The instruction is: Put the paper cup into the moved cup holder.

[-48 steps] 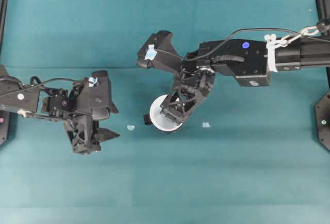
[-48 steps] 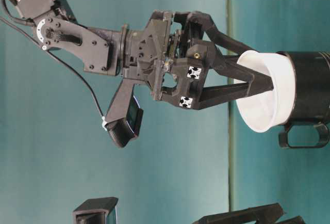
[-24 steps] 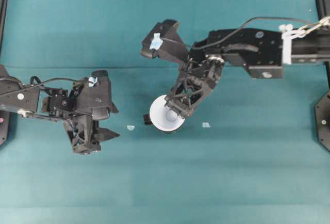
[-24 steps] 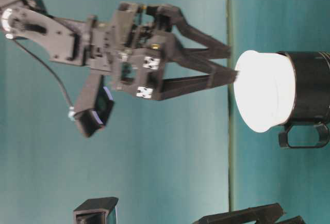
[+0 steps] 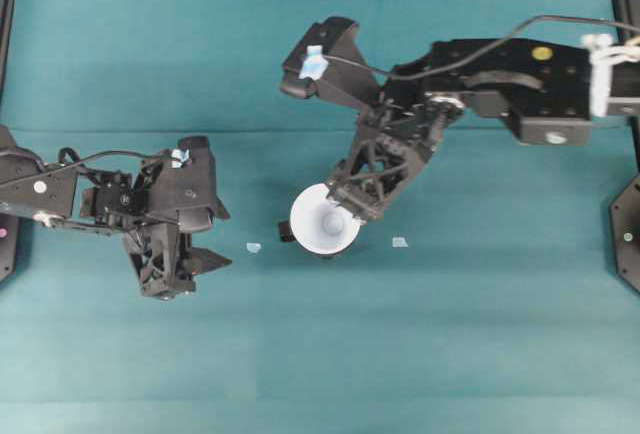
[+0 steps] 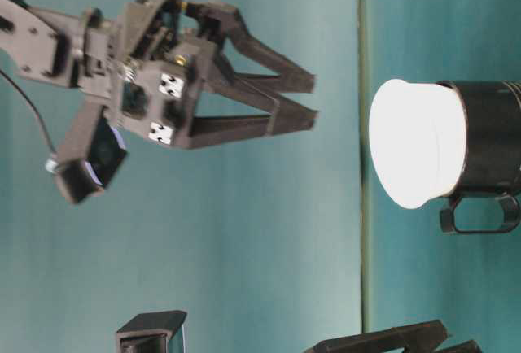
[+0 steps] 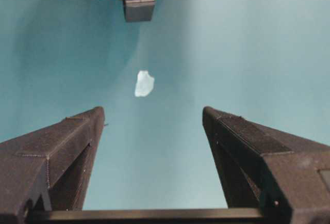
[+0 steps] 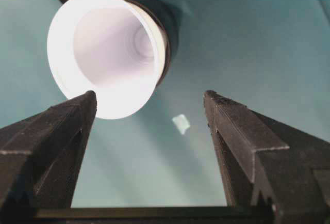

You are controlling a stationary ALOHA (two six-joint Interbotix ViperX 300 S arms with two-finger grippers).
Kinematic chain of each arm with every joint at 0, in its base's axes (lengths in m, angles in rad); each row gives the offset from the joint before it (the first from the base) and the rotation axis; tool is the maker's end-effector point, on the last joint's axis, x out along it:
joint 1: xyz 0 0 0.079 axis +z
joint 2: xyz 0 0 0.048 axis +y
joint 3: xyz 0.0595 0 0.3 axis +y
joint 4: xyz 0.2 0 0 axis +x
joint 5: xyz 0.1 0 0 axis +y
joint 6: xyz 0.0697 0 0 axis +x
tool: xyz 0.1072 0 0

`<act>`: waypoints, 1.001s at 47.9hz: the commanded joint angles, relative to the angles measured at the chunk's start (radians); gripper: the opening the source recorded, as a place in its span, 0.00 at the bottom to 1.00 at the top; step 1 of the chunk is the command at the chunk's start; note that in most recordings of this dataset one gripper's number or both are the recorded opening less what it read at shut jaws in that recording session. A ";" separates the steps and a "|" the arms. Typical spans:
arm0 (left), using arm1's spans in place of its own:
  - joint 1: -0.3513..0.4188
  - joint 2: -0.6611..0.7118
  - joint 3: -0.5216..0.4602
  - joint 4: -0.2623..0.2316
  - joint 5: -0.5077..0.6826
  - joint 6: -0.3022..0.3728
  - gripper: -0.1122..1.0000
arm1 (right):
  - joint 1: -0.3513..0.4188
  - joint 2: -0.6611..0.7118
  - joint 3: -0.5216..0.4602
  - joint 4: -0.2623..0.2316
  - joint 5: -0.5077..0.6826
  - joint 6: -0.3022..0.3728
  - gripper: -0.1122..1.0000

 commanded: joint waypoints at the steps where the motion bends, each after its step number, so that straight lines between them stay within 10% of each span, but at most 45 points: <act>1: 0.000 -0.011 -0.012 0.003 -0.008 -0.002 0.82 | 0.009 -0.067 0.015 -0.028 -0.032 -0.011 0.78; 48: 0.000 -0.018 -0.014 0.003 -0.009 0.002 0.82 | 0.071 -0.241 0.229 -0.038 -0.219 -0.034 0.78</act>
